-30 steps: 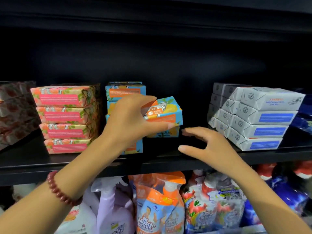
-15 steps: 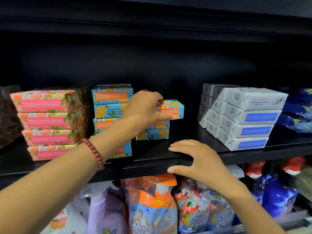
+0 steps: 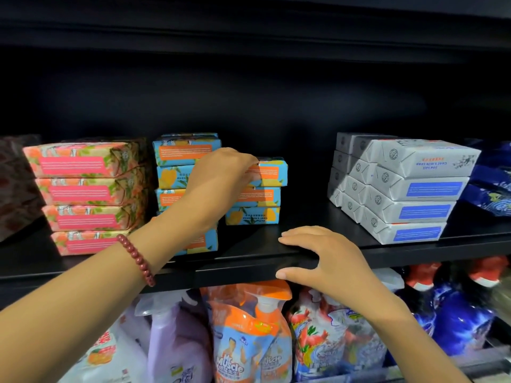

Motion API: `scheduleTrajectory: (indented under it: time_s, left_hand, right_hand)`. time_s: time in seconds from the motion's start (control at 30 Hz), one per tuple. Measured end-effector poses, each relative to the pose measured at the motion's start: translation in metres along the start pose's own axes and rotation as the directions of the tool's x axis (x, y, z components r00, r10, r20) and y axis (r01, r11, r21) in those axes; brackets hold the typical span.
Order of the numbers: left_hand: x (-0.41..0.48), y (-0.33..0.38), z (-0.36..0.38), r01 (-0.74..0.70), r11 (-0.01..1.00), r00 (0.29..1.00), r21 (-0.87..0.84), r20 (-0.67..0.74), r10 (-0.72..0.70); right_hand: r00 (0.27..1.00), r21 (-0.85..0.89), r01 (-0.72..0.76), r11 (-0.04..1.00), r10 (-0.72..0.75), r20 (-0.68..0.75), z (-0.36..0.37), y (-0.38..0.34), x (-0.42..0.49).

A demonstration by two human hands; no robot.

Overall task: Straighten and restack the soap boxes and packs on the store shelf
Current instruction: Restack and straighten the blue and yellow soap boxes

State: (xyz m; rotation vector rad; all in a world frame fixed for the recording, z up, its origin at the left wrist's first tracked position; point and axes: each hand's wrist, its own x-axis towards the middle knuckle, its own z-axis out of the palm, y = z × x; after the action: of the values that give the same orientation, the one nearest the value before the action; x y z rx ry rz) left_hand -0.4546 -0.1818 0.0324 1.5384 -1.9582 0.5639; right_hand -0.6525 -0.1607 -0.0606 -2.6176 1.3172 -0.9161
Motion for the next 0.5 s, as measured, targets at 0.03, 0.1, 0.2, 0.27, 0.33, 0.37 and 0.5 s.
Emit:
scheduleTrajectory:
  time_s: [0.03, 0.1, 0.2, 0.27, 0.33, 0.37, 0.5]
  left_hand:
    - [0.001, 0.000, 0.000, 0.010, 1.000, 1.000, 0.022, 0.006, -0.010]
    - [0.002, 0.000, 0.001, 0.015, 0.998, 1.000, 0.064, 0.005, -0.016]
    - [0.002, 0.001, 0.003, 0.009, 0.997, 1.000, 0.074, -0.005, -0.009]
    - [-0.003, -0.001, 0.000, -0.024, 0.999, 0.998, 0.027, -0.053, 0.025]
    - [-0.017, -0.006, -0.008, -0.108, 0.994, 0.980, -0.032, -0.170, 0.101]
    - [-0.026, -0.010, -0.015, -0.140, 0.989, 0.965, -0.056, -0.229, 0.124]
    - [-0.079, -0.041, -0.034, -0.156, 0.977, 0.911, -0.144, -0.405, 0.085]
  right_hand:
    - [1.000, -0.002, -0.001, 1.000, 0.001, 0.001, 0.000, 0.000, 0.000]
    - [1.000, -0.013, -0.003, 1.000, 0.003, 0.009, 0.000, -0.001, 0.000]
    - [1.000, -0.027, -0.007, 1.000, 0.007, 0.018, -0.001, -0.001, 0.000]
    - [1.000, -0.025, -0.004, 1.000, 0.004, 0.017, -0.001, -0.001, 0.000]
    - [1.000, -0.023, -0.002, 1.000, 0.002, 0.021, -0.002, -0.002, -0.002]
    - [1.000, -0.021, -0.002, 1.000, 0.003, 0.026, -0.003, -0.002, -0.002]
    - [1.000, 0.048, -0.006, 0.999, 0.005, 0.014, -0.008, -0.010, 0.002]
